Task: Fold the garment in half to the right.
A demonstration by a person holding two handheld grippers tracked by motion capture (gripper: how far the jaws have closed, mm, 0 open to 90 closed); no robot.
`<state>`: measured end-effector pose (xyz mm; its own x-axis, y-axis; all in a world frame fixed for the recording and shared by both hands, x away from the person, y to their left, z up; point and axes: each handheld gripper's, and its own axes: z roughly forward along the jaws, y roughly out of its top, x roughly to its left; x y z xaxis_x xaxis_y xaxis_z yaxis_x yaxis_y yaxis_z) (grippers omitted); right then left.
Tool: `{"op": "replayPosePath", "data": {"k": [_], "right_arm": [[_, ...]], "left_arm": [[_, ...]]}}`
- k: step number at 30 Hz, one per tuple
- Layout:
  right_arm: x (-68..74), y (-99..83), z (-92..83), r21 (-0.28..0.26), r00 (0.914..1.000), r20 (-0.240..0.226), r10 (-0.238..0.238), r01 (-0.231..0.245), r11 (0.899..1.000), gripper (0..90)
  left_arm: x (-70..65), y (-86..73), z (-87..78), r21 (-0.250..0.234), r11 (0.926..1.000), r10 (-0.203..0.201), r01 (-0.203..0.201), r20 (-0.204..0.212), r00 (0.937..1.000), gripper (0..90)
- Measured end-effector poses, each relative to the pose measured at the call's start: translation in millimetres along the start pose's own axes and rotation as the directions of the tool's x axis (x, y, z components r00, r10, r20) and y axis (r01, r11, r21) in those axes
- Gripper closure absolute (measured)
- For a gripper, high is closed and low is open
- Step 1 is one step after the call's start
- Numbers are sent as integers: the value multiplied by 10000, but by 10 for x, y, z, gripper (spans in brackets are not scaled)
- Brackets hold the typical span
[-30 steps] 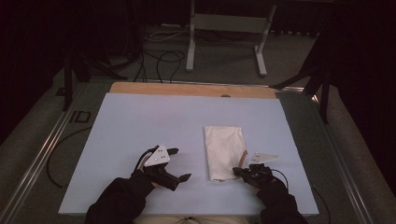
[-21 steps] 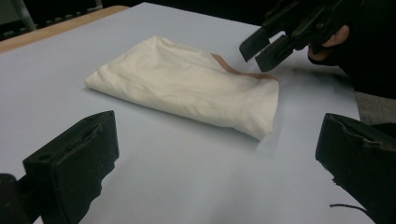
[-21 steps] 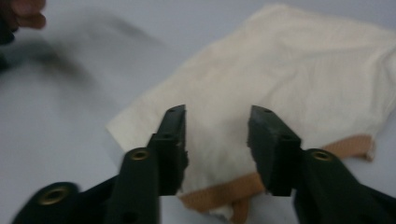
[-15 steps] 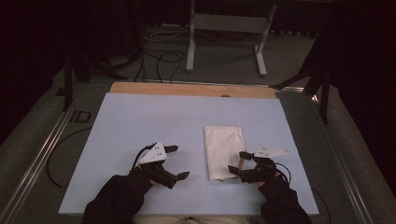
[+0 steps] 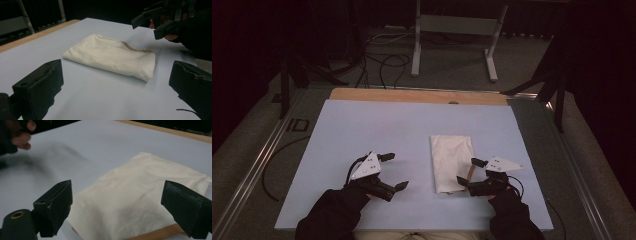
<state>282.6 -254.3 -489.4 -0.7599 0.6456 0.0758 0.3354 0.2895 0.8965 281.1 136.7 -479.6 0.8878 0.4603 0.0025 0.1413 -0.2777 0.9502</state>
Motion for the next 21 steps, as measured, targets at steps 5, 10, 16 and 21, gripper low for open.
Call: {"op": "replayPosePath", "data": {"k": [5,10,16,21], "right_arm": [[-4,-58,-49,-52,9998,-190,8,-9,10000,101],[-17,-136,-127,-338,9998,-155,-135,129,9993,101],[-71,-212,-195,-289,9998,61,191,-189,9994,99],[-94,-246,-229,-229,9992,291,264,-258,9994,96]], "left_arm": [[49,-57,-137,178,9997,-182,182,1,9998,3],[147,-168,-354,477,9960,-750,754,-112,9971,2],[223,-281,-570,460,9959,-753,781,-597,9954,2],[264,-355,-698,531,9955,-734,789,-988,9924,2]]}}
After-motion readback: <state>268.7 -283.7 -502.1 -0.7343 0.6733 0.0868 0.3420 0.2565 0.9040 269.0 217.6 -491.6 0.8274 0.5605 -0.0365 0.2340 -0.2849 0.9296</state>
